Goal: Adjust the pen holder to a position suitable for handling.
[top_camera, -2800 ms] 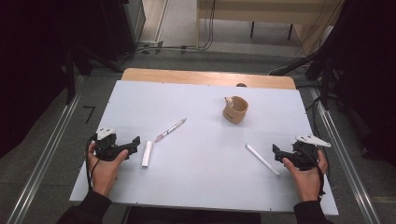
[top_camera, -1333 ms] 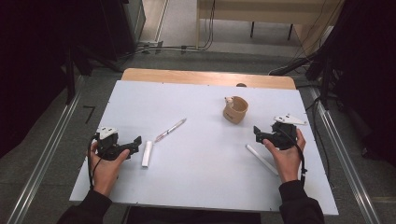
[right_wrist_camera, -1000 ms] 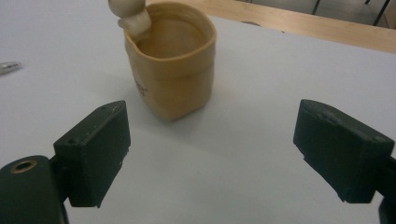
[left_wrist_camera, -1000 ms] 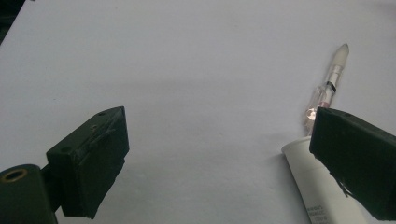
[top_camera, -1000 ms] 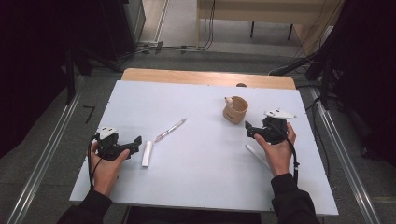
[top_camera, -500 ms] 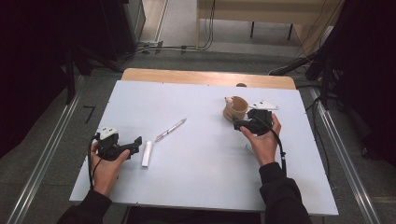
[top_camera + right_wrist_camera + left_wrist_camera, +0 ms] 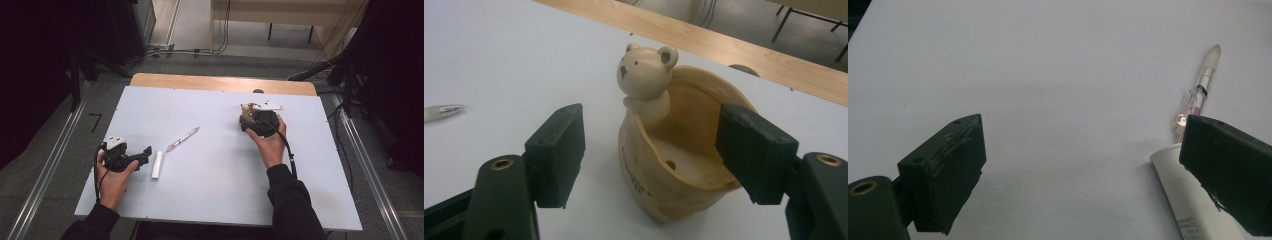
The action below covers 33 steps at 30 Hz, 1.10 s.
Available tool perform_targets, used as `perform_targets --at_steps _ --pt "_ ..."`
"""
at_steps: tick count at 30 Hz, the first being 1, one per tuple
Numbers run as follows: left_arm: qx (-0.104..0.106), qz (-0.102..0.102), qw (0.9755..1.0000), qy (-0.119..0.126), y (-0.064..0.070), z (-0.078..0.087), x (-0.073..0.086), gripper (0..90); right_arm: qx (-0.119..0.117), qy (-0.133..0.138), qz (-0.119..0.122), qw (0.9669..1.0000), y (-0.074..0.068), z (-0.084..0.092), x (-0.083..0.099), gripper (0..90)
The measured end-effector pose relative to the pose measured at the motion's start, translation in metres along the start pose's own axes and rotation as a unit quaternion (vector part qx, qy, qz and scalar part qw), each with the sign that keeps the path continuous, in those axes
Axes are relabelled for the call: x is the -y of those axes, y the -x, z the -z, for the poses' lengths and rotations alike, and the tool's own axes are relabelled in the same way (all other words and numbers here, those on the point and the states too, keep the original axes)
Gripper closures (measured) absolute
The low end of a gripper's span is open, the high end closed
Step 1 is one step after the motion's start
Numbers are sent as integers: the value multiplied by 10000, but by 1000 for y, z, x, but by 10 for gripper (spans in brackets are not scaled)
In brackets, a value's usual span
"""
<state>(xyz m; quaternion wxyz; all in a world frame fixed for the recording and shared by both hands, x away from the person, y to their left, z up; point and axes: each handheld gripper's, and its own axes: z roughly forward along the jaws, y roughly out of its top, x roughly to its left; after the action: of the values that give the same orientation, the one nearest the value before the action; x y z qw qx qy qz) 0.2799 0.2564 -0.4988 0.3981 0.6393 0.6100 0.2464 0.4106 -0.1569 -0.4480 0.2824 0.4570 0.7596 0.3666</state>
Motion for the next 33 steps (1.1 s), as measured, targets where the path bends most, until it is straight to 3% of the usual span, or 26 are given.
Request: perform_targets --at_steps 5,6,12,20,22,33 --pt "3 8 10000 10 -1 0 0 55 60 24 -46 10000 -3 -10 -4 355" --pt "-2 10 10000 9 -1 0 0 55 71 -51 -70 9999 -4 -15 -6 401" --pt "2 6 10000 4 -1 0 0 55 57 -253 -49 9997 -7 -29 -8 481" --pt "11 19 10000 0 -2 0 0 55 83 -272 -124 9995 -6 -34 -8 593" --pt "8 12 10000 -12 -2 0 0 55 -21 -244 -219 9995 -2 -34 -7 628" --pt "8 1 10000 -21 -1 0 0 55 -105 -284 -75 9995 -5 -30 -7 634"
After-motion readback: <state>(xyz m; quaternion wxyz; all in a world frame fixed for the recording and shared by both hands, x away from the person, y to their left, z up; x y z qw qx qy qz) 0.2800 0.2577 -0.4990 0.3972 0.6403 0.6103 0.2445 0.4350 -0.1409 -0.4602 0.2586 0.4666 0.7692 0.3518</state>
